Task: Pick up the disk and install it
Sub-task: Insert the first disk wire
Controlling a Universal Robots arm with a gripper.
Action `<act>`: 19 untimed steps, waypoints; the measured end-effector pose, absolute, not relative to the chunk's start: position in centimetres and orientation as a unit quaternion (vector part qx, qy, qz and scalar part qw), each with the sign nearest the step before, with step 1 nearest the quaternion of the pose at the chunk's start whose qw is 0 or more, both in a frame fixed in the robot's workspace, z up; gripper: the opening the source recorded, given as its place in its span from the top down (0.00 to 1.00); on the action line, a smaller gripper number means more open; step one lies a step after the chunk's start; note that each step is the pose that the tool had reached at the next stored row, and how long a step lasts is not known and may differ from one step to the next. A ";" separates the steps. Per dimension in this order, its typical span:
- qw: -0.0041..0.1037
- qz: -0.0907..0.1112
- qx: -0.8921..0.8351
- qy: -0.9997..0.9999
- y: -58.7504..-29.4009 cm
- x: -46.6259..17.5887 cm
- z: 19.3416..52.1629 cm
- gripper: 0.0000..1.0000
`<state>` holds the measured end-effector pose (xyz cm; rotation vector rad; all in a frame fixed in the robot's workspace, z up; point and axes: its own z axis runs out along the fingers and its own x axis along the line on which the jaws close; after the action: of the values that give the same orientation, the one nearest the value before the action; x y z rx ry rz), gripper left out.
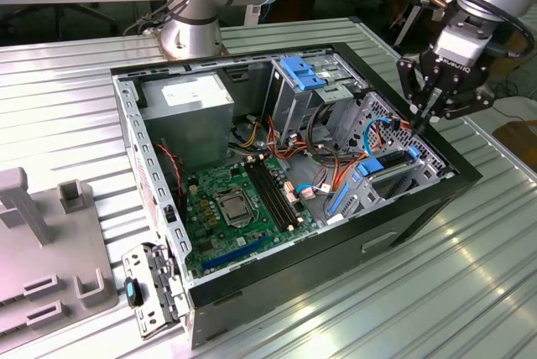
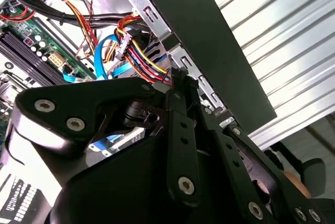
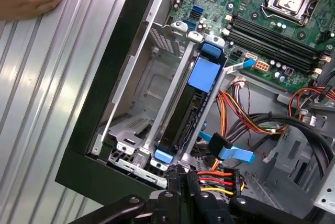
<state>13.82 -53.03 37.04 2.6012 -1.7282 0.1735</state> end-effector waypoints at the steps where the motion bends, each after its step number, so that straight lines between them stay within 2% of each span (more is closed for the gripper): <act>1: 0.007 0.055 0.829 -0.556 -53.0 13.8 37.0 0.84; 19: 0.012 0.055 0.774 -0.631 -53.0 13.2 37.0 0.84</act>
<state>13.18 -52.99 37.04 2.4130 -1.9660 0.1700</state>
